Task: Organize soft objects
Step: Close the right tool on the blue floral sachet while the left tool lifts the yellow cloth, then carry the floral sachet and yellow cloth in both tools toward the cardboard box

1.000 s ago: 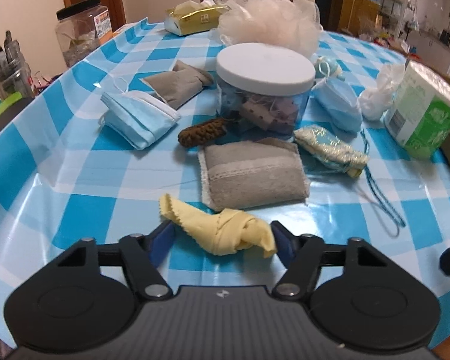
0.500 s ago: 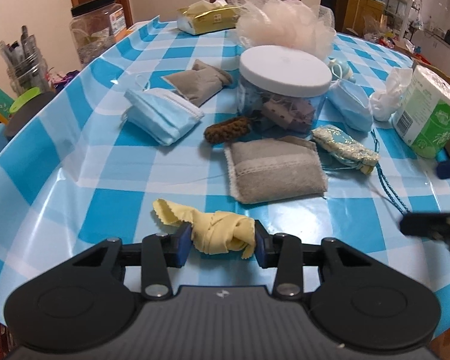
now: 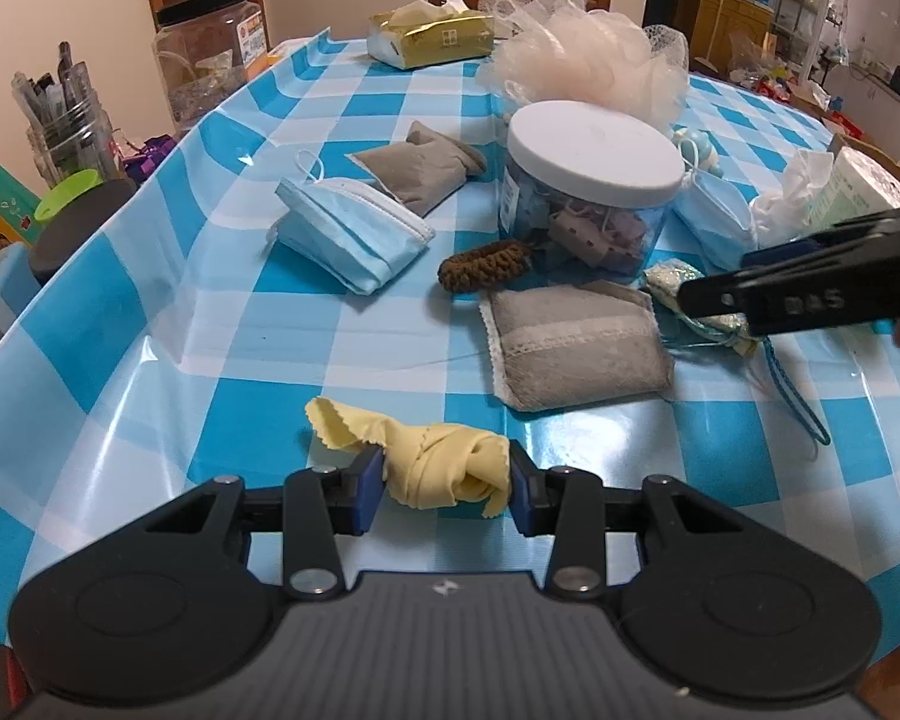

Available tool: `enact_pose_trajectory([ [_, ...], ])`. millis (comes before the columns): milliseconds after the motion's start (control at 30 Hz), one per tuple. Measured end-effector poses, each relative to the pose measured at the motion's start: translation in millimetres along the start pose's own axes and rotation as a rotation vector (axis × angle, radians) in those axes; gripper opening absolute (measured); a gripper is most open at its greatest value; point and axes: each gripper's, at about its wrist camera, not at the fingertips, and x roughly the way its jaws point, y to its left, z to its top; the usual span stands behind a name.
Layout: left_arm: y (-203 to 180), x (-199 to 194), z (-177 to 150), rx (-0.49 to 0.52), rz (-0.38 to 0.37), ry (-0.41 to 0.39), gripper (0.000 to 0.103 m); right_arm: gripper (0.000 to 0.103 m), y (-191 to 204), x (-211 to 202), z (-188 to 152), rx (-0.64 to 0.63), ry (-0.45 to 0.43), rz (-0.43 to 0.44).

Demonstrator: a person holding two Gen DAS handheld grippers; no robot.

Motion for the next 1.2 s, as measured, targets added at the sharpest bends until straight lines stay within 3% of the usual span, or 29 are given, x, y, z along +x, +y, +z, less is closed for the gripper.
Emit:
enact_pose_trajectory([
  [433,2.5,4.6,9.0,0.027,-0.013,0.009,0.04,0.042,6.3,12.7,-1.2,-0.03,0.038,-0.004],
  [1200,2.3,-38.7,28.7,0.249,-0.117,0.007,0.039,0.036,23.9,-82.2,1.1,-0.064,-0.003,-0.015],
])
